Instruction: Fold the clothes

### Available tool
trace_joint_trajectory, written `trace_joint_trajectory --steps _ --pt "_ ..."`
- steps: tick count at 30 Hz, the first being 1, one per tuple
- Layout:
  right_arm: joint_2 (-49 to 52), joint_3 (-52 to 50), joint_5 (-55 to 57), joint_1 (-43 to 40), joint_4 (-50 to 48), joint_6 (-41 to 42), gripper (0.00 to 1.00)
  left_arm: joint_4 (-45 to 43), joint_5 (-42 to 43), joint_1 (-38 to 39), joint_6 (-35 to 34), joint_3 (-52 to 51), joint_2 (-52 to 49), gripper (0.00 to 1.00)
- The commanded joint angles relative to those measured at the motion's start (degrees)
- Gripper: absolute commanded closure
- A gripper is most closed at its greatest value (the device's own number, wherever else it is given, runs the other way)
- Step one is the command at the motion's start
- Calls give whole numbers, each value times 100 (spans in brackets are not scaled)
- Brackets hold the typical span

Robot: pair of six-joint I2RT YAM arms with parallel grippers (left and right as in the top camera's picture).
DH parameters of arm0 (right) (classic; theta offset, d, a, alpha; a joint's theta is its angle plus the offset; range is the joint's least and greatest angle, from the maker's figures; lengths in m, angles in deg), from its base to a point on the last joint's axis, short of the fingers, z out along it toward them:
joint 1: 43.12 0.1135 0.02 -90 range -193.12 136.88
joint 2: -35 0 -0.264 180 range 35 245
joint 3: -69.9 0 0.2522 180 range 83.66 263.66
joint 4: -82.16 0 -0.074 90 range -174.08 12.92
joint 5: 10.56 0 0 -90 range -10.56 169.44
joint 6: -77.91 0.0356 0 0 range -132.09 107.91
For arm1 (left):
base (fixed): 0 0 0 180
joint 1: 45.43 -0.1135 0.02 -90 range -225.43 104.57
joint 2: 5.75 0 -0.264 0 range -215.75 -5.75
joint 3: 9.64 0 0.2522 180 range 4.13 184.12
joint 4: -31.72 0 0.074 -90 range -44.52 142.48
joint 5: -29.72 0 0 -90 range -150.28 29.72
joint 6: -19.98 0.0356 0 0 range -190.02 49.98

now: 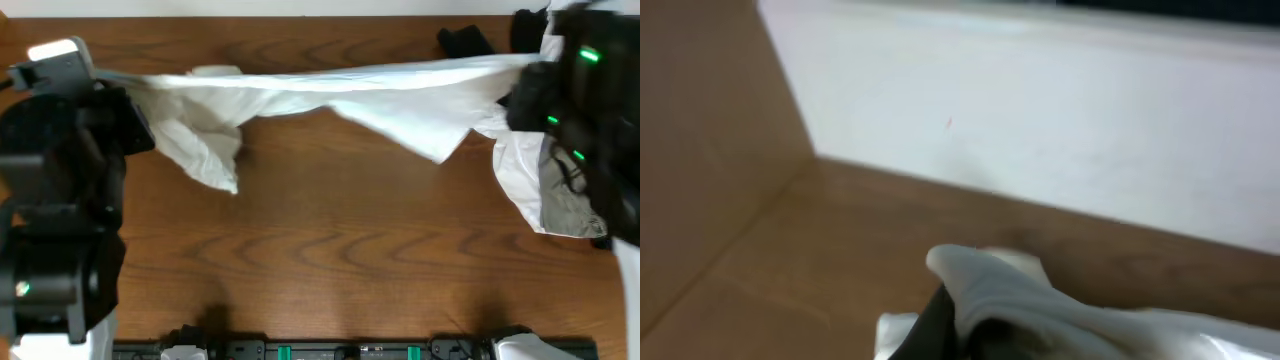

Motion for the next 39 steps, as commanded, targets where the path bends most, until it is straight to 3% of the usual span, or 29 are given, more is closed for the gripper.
trace_joint_trajectory --steps 1,5,13,39 --pt "-39 72 140 -59 149 -9 99 17 693 -24 212 208 96 94" --pt "-61 70 155 -59 409 -37 99 236 1397 -24 216 208 155 94" --pt "-48 70 361 -72 461 -98 99 817 1344 -26 372 208 164 94" --pt "-48 72 636 -74 592 -111 99 990 1346 -26 623 208 385 94"
